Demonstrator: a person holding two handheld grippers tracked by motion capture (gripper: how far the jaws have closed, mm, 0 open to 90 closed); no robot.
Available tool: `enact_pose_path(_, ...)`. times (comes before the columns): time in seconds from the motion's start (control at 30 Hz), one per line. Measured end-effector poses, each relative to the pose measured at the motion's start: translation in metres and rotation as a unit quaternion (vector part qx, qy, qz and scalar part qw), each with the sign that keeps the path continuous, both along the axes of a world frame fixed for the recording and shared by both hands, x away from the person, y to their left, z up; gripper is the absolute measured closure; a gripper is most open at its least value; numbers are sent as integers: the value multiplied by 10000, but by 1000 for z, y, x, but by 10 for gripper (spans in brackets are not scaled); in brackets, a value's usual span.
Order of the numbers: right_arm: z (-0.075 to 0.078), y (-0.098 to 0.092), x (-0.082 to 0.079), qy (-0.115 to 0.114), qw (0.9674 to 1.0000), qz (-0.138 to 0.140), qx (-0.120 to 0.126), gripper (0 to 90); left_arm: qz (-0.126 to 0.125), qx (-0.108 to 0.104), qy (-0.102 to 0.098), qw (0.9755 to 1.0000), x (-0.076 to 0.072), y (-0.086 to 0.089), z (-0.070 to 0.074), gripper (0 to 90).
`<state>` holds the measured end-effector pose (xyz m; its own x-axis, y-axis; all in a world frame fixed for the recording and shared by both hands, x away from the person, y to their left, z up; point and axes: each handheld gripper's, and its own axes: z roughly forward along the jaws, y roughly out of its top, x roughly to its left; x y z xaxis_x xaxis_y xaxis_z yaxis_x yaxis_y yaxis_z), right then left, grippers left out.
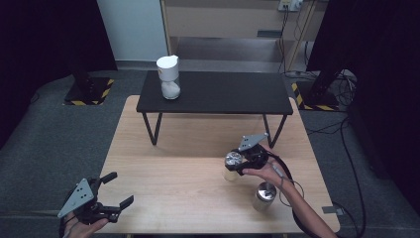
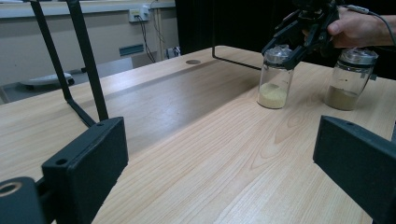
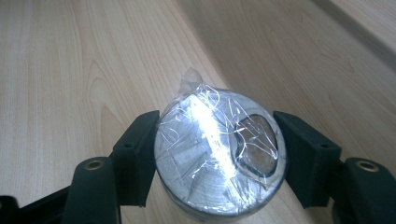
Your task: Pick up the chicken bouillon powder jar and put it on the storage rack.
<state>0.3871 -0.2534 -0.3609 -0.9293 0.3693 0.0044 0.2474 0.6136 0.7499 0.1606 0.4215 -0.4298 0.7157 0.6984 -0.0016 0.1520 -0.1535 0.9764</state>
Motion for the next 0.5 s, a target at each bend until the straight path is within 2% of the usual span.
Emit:
enact_pose_path(0.33, 5, 1, -1, -54, 10000, -34, 9, 353, 20, -3, 6, 10000, 0, 0, 0, 17)
enact_pose_path(0.5, 13, 2, -2, -57, 10000, -22, 10, 354, 40, -27, 15, 10000, -1, 0, 0, 13)
